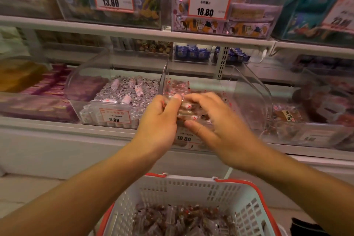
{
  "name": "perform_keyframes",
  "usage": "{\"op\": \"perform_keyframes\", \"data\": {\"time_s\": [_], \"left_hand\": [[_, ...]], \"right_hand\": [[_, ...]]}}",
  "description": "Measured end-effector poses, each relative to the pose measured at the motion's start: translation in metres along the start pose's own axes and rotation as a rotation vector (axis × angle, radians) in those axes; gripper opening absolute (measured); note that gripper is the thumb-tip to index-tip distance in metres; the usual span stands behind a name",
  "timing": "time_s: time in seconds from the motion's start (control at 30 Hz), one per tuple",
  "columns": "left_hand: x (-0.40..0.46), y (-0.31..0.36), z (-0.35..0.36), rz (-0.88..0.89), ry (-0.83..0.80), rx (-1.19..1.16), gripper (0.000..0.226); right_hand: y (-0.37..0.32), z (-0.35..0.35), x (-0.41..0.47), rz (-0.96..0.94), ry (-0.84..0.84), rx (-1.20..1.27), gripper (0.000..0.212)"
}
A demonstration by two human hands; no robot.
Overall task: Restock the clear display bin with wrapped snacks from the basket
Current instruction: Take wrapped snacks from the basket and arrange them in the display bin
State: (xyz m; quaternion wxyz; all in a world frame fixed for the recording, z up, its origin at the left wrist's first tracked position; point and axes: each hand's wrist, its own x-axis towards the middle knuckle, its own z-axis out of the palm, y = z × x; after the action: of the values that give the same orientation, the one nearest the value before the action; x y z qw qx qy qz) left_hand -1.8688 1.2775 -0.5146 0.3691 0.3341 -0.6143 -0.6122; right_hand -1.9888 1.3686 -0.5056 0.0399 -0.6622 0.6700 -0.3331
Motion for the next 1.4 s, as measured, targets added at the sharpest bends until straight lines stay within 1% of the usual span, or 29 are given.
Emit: {"op": "perform_keyframes", "data": {"time_s": [0.07,0.13,0.17,0.2,0.23,0.3,0.33,0.4,0.43,0.5,0.57,0.6,0.67,0.7,0.73,0.77,0.8,0.83,0.9,1.0,1.1,1.2,1.27,1.3,1.33,1.37,1.4], "left_hand": [[0.008,0.004,-0.006,0.069,-0.025,0.142,0.03],[0.013,0.01,-0.011,0.11,-0.071,0.252,0.034],[0.016,0.014,-0.015,0.133,-0.07,0.302,0.037],[0.02,0.018,-0.021,0.169,-0.03,0.37,0.039],[0.026,0.021,-0.027,0.218,0.047,0.445,0.039],[0.037,0.023,-0.042,0.284,0.2,0.576,0.033],[0.041,0.021,-0.049,0.275,0.214,0.64,0.029],[0.046,0.013,-0.054,0.208,0.147,0.741,0.027],[0.048,0.007,-0.054,0.178,0.107,0.771,0.028],[0.051,-0.001,-0.051,0.171,0.044,0.837,0.026],[0.053,-0.005,-0.049,0.21,-0.016,0.908,0.023],[0.054,-0.006,-0.049,0.233,-0.031,0.936,0.021],[0.055,-0.007,-0.049,0.267,-0.032,0.961,0.021],[0.056,-0.008,-0.049,0.276,-0.029,0.964,0.021],[0.056,-0.009,-0.049,0.282,-0.028,0.965,0.02],[0.056,-0.01,-0.048,0.286,-0.026,0.963,0.02],[0.056,-0.01,-0.048,0.29,-0.021,0.958,0.02],[0.057,-0.011,-0.047,0.292,-0.014,0.953,0.021],[0.057,-0.013,-0.046,0.292,-0.003,0.947,0.024],[0.057,-0.016,-0.043,0.284,-0.002,0.923,0.027],[0.057,-0.016,-0.042,0.289,0.015,0.906,0.032],[0.055,-0.014,-0.043,0.286,0.016,0.894,0.036],[0.051,-0.012,-0.045,0.283,0.028,0.877,0.039],[0.048,-0.01,-0.046,0.288,0.061,0.876,0.041],[0.045,-0.009,-0.048,0.299,0.107,0.884,0.042],[0.043,-0.008,-0.052,0.313,0.149,0.897,0.043],[0.04,-0.007,-0.056,0.327,0.162,0.908,0.043]], "right_hand": [[0.0,-0.014,0.017,-0.051,-0.029,-0.083,0.046],[0.002,-0.022,0.035,-0.071,-0.09,-0.053,0.038],[0.004,-0.025,0.045,-0.047,-0.119,0.004,0.033],[0.008,-0.026,0.056,0.001,-0.132,0.067,0.028],[0.014,-0.027,0.068,0.061,-0.132,0.108,0.023],[0.031,-0.028,0.089,0.178,-0.177,0.079,0.017],[0.04,-0.027,0.096,0.218,-0.242,0.034,0.015],[0.056,-0.018,0.105,0.25,-0.402,-0.038,0.016],[0.061,-0.01,0.108,0.248,-0.453,-0.052,0.017],[0.065,0.005,0.111,0.222,-0.476,-0.052,0.021],[0.067,0.017,0.114,0.182,-0.441,-0.089,0.03],[0.067,0.021,0.115,0.149,-0.418,-0.129,0.036],[0.067,0.025,0.115,0.044,-0.402,-0.245,0.04],[0.068,0.026,0.115,0.012,-0.44,-0.335,0.047],[0.068,0.027,0.115,0.025,-0.52,-0.422,0.058],[0.068,0.028,0.115,0.08,-0.625,-0.468,0.07],[0.068,0.029,0.117,0.147,-0.724,-0.466,0.075],[0.067,0.031,0.118,0.202,-0.798,-0.447,0.076],[0.064,0.036,0.121,0.261,-0.854,-0.438,0.074],[0.058,0.045,0.126,0.267,-0.825,-0.477,0.074],[0.057,0.048,0.129,0.253,-0.77,-0.42,0.077],[0.053,0.04,0.121,0.184,-0.658,-0.338,0.08],[0.047,0.031,0.112,0.166,-0.565,-0.257,0.072],[0.044,0.025,0.107,0.169,-0.489,-0.198,0.067],[0.041,0.02,0.1,0.165,-0.368,-0.143,0.06],[0.038,0.016,0.09,0.142,-0.192,-0.1,0.051],[0.034,0.014,0.076,0.088,0.039,-0.063,0.038]]}}
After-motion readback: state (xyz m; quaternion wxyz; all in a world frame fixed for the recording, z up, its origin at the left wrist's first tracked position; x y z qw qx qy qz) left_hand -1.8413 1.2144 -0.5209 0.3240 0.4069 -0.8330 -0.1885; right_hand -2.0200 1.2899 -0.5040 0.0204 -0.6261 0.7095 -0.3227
